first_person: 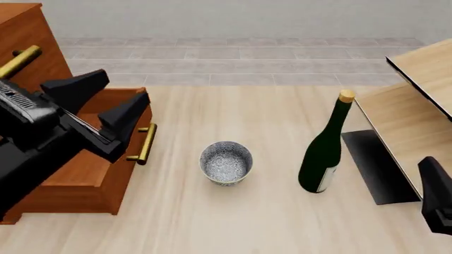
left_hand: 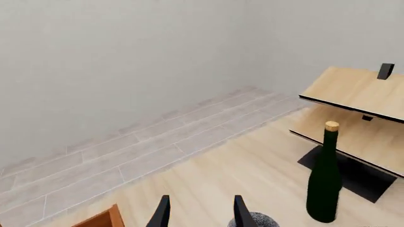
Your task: Put the bowl on top of the cabinet.
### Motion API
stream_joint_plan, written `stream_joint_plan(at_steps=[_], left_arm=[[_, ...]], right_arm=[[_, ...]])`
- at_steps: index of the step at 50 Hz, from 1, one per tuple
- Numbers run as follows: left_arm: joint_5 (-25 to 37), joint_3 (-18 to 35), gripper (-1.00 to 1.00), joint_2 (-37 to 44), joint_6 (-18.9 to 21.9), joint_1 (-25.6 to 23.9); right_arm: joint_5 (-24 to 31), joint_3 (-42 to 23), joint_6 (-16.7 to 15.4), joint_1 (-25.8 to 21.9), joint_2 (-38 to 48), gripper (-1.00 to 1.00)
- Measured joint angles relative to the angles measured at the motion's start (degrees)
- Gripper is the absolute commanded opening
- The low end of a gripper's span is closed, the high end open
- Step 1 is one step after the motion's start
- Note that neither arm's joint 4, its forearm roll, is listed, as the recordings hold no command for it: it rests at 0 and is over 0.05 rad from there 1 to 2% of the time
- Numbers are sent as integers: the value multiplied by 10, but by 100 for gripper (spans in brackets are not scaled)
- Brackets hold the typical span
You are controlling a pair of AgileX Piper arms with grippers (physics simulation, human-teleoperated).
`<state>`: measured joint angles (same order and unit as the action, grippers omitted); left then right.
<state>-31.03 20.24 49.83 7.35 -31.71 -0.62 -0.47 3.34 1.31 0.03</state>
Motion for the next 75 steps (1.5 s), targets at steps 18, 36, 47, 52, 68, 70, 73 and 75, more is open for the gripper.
stream_joint_plan(at_steps=[18,36,47,52,68,70,73,75], left_arm=[[26,78,100,64,12,-33],[137,207,100,149,3,-51],[261,319,100,212,-56,-67],[310,360,100,235,-83,-69],[414,426,100,293,-165,-41],[420,426,100,298,-173,-34],[426,425,100,303,-182,-24],[430,422,100,306,-187,-17]], right_arm=[[-2,0,4,1,0,100],[0,2,8,0,0,100],[1,2,12,1,0,100],[2,2,13,0,0,100],[5,3,10,-4,1,100],[5,3,10,-4,1,100],[5,3,10,-4,1,100],[6,2,9,-4,1,100]])
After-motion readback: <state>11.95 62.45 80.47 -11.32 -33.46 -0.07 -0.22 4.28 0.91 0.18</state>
